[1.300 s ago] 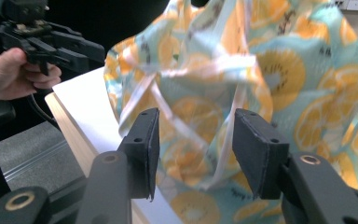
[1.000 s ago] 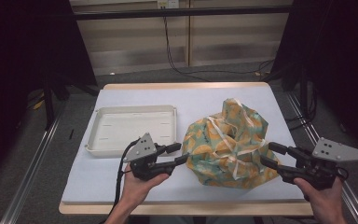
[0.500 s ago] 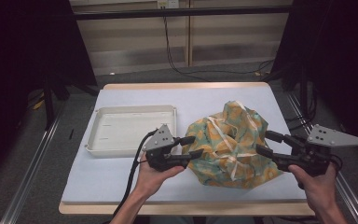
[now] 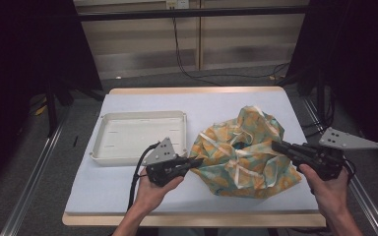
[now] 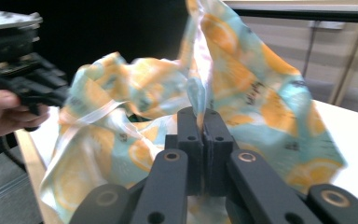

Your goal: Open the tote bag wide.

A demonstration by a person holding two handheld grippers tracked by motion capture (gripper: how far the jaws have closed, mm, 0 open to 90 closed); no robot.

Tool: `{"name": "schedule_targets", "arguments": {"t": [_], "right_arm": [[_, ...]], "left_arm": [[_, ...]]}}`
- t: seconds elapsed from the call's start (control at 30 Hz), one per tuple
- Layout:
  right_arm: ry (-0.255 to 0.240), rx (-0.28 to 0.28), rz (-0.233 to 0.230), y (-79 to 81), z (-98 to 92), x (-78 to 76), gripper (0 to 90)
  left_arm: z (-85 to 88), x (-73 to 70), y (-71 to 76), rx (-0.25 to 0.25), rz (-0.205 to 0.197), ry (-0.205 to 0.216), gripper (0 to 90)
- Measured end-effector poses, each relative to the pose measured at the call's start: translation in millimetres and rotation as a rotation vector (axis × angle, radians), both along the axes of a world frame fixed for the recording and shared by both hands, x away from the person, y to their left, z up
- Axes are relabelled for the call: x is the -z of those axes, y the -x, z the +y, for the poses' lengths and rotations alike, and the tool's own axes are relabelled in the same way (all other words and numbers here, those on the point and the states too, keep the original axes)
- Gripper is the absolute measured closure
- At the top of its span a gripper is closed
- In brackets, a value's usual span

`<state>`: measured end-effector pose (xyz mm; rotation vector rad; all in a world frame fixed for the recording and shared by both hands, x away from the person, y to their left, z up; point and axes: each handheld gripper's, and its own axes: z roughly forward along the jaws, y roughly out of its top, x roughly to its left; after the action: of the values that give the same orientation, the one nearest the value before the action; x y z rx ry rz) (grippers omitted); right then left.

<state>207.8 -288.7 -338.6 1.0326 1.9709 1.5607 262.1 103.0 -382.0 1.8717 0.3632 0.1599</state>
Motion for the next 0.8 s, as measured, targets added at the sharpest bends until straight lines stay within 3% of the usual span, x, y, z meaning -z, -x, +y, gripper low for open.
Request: {"name": "schedule_targets", "arguments": {"t": [0.23, 0.43, 0.8], "right_arm": [[0.001, 0.023, 0.013, 8.1, -15.3, 4.3, 88.9], [-0.004, 0.021, 0.04, 9.9, -15.8, 17.3, 88.7], [0.01, 0.032, 0.095, 15.8, -20.8, 38.9, 84.3]], "left_arm": [[7.9, 8.0, 15.2, 0.015, 0.003, -0.004, 90.0], [9.9, 17.5, 14.0, 0.021, 0.031, -0.022, 88.4], [20.6, 33.2, 16.9, 0.008, 0.074, -0.067, 76.1]]}}
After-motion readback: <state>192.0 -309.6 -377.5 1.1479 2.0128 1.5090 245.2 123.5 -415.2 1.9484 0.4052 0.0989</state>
